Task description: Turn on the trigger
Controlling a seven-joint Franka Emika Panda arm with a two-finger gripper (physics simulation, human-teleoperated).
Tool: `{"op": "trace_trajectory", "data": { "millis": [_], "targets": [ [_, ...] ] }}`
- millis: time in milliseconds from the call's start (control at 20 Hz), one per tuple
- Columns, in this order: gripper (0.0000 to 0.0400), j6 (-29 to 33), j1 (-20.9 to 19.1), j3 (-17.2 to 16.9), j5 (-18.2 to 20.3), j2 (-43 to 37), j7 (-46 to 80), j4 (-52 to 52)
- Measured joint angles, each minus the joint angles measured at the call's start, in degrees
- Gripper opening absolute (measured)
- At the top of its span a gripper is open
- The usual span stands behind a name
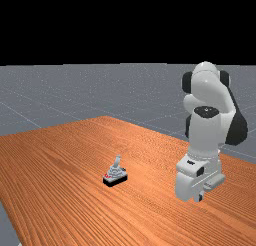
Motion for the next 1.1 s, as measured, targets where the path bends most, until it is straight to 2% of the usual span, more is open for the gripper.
{"op": "trace_trajectory", "data": {
  "millis": [300, 700, 800, 850, 900, 950, 1000, 1050, 1100],
  "targets": [
    [0.0000, 1.73, 0.20, -0.39, -0.40, -0.94, 0.88, -1.72],
    [0.0000, 0.92, -0.17, 0.21, -0.37, -0.34, -1.45, -0.89],
    [0.0000, 5.98, 0.62, -0.91, -1.47, -2.76, 1.67, -6.20],
    [0.0000, 6.81, 0.72, -0.84, -1.47, -3.93, 1.99, -8.28],
    [0.0000, 4.84, 0.61, -0.41, -0.12, -4.45, 3.17, -8.72],
    [0.0000, 10.42, 1.36, -0.87, -1.90, -8.51, 3.98, -16.37],
    [0.0000, 12.26, 1.80, -0.60, -1.90, -11.42, 5.00, -21.29],
    [0.0000, 11.34, 1.42, 0.71, -0.78, -13.13, 3.09, -23.75],
    [0.0000, 13.72, 1.63, 1.46, -0.98, -16.62, 2.32, -29.65]
  ]
}}
